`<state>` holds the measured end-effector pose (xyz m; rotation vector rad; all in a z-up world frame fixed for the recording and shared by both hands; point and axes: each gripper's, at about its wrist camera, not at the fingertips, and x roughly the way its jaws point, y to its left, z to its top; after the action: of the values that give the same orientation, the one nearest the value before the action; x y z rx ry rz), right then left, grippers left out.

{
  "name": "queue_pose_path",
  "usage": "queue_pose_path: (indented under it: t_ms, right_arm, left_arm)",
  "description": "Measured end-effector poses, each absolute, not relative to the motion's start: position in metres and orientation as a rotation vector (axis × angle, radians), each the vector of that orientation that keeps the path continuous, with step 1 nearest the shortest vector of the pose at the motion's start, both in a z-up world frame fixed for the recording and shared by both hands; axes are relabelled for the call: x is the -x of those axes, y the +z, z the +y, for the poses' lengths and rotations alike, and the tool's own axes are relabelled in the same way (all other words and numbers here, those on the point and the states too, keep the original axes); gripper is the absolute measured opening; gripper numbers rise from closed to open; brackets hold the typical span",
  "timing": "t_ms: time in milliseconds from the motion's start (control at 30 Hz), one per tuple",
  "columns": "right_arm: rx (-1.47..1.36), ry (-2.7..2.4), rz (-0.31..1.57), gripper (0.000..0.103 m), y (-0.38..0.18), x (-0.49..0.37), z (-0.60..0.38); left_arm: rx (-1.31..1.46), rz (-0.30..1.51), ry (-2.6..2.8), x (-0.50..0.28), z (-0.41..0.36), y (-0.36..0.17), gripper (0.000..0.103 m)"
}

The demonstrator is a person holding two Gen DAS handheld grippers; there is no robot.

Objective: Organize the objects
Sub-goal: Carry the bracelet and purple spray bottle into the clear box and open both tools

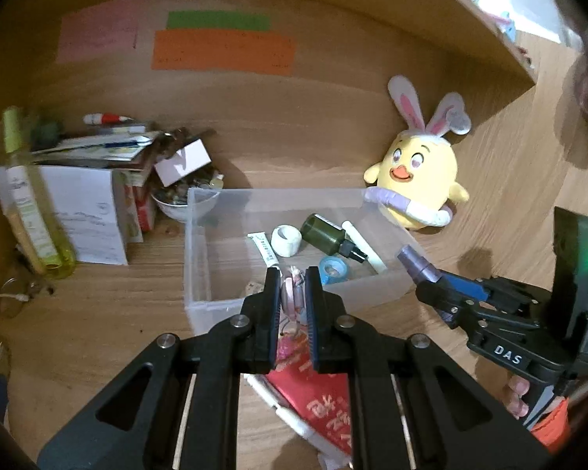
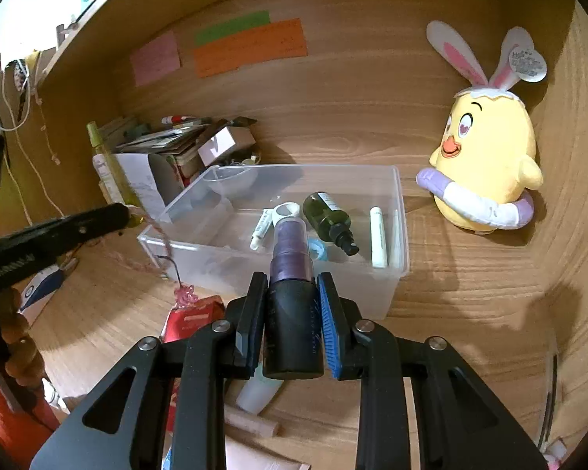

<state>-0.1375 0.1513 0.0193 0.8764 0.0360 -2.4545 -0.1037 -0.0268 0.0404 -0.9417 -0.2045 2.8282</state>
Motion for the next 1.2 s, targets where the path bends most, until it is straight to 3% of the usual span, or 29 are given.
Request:
queue_pose_path:
  t_ms: [733,833,900,967,1200]
  right_arm:
    - [-1.060,-2.366,0.170,0.023,0.013,0.226,0.117]
    - [-1.080,-2.356,0.212,0.024,0.007,0.231,0.109]
    - [-1.099,-2.353,0.237,0.024,0.003,0.234,0.104]
    - [-1.110,-2.349,0.244,0.024,0.001,0.235,0.102]
    - [-1.089,-2.354,0.237,0.026,0.008,0.226,0.104]
  left_arm:
    - [1.312,-0.220,2.665,0.219,-0.039,-0.008,0.012]
    - [1.330,-0.198,2.653,0.222,-0.037,-0.011,0.025]
    - [1.322,-0.168,2.656,0.221,-0.034,-0.010,0.042]
    - [1.279,-0.120,2.699,0.218,-0.029,-0.005,0.052]
    - [1.216,-0.088,2.735,0.203,-0.026,0.012,0.052]
